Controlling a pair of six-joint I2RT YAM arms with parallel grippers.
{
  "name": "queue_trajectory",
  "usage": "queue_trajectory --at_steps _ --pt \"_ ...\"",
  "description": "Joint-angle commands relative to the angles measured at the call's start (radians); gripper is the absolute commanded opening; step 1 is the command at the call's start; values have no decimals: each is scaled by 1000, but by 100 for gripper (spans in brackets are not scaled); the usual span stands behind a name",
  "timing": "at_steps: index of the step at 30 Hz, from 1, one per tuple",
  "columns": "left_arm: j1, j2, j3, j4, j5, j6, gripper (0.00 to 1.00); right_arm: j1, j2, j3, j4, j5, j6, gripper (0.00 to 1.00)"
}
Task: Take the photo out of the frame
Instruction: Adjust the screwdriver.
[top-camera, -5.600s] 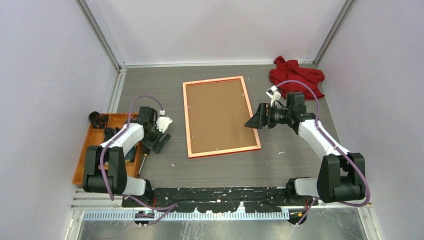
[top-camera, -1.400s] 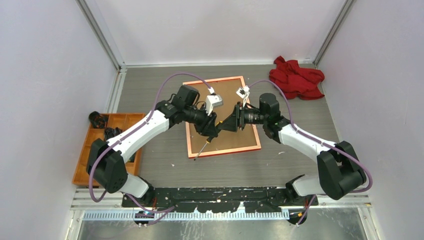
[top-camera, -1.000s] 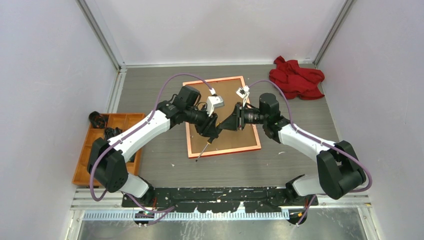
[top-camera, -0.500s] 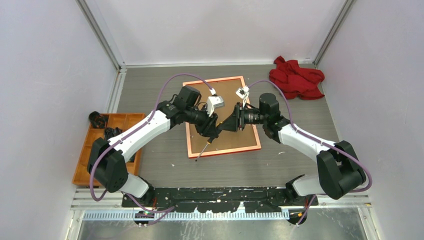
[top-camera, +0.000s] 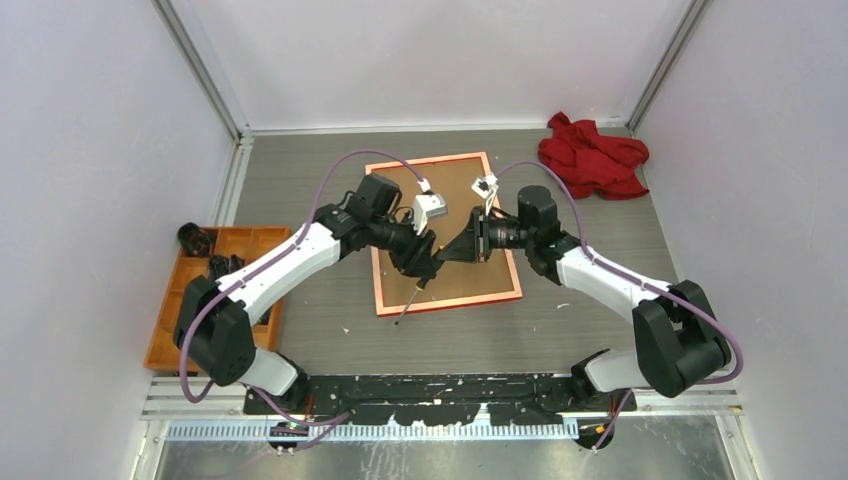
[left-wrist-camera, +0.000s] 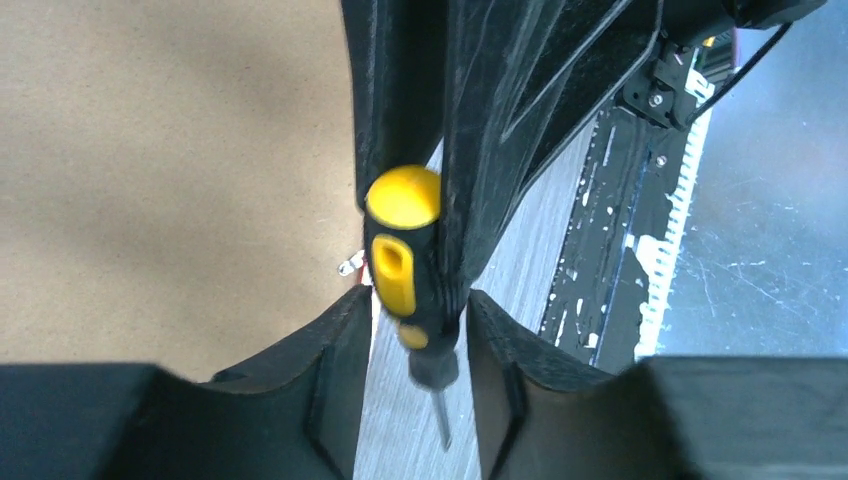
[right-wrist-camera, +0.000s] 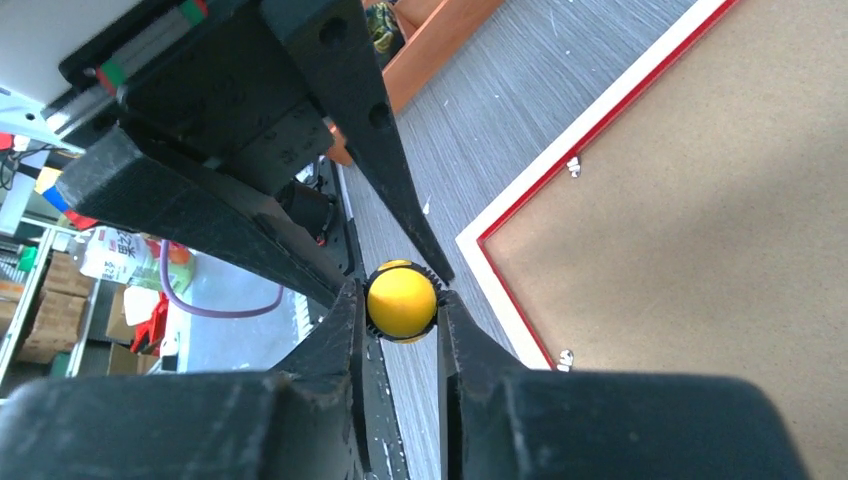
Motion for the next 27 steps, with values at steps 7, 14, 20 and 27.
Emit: queue_trajectory --at_steps 7,14,20,27 --pt "98 -170 -74 94 31 -19 92 -167 -80 7 95 -53 97 1" --pt "108 -183 -111 100 112 -15 100 -293 -120 -47 344 -96 289 1" --pt "107 -109 -68 83 240 -43 100 -342 -149 -89 522 -98 426 1" --pt "106 -86 -63 92 242 -58 93 -349 -175 -107 617 -113 495 1"
